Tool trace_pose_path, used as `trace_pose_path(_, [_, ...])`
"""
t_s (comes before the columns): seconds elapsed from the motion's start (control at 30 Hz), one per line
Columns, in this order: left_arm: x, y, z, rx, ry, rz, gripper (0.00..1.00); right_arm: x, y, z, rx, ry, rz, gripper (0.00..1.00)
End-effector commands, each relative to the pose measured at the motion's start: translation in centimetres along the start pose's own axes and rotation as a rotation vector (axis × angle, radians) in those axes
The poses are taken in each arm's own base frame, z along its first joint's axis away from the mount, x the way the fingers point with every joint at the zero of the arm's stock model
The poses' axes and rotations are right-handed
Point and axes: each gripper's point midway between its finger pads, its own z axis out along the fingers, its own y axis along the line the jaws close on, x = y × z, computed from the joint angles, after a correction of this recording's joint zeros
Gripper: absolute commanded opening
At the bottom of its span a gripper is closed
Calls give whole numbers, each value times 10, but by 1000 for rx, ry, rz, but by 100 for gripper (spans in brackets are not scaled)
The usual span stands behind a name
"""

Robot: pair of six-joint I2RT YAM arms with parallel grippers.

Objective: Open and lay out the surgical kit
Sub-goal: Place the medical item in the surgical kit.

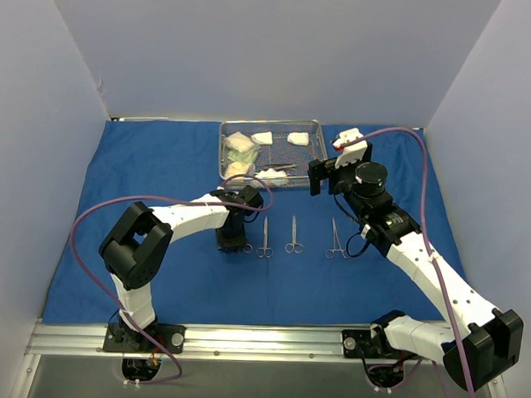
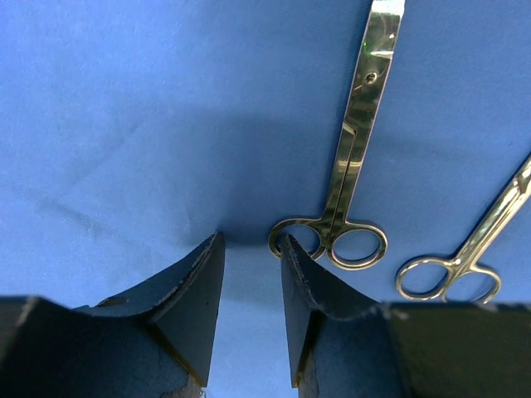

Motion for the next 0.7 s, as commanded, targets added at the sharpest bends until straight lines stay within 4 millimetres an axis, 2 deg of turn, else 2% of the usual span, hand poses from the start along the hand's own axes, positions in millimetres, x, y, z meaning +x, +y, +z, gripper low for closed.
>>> trace_pose_path(0.0, [16, 19, 4, -55, 33, 35, 42, -7, 2, -1, -6, -28, -4, 100])
trace_pose_path(0.2, [22, 25, 7, -75, 51, 61, 38, -7, 2, -2, -9, -28, -3, 100])
trace_pose_path(0.47, [28, 39, 1, -96, 53, 78, 36, -6, 2, -1, -8, -26, -1, 100])
trace_pose_path(0.67, [34, 35, 4, -60, 75, 82, 36, -5, 3, 0, -10, -25, 1, 100])
